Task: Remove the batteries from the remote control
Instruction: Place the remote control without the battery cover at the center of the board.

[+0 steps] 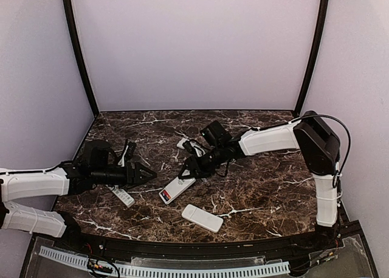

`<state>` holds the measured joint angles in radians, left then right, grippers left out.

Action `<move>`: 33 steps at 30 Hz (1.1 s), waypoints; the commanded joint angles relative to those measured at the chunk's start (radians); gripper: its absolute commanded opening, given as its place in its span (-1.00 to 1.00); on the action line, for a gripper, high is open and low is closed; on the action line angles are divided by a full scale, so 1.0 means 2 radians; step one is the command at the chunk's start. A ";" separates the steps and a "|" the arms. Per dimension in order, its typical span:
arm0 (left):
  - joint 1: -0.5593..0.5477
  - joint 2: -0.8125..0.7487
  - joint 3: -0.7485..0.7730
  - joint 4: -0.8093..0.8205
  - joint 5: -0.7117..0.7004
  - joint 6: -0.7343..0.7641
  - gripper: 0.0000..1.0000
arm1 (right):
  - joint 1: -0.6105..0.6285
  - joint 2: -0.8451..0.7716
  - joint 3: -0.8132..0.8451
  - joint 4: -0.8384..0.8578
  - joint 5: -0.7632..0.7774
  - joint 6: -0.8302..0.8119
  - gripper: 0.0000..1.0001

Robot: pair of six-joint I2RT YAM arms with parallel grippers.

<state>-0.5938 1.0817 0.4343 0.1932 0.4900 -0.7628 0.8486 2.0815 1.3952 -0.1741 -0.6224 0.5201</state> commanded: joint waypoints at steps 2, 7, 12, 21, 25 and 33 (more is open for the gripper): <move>-0.002 0.024 -0.010 0.023 0.004 0.010 0.37 | -0.001 -0.024 0.009 -0.033 0.087 -0.019 0.24; -0.003 0.043 -0.005 0.030 0.005 0.014 0.37 | -0.001 -0.067 -0.022 -0.037 0.172 -0.006 0.54; -0.005 0.051 -0.004 0.041 0.003 0.013 0.37 | 0.001 -0.117 -0.059 -0.024 0.200 0.026 0.58; -0.014 0.103 0.000 0.086 0.006 0.007 0.36 | 0.045 -0.153 -0.133 0.017 0.216 0.125 0.48; -0.017 0.132 0.008 0.107 0.003 0.012 0.36 | 0.058 -0.141 -0.147 0.048 0.204 0.156 0.47; -0.019 0.182 0.023 0.124 -0.006 0.018 0.35 | 0.069 -0.097 -0.118 0.044 0.200 0.157 0.38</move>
<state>-0.6266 1.4292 0.4614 0.3996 0.4904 -0.7441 0.9764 1.8538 1.1240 -0.1116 -0.2295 0.8135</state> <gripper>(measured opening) 0.675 0.694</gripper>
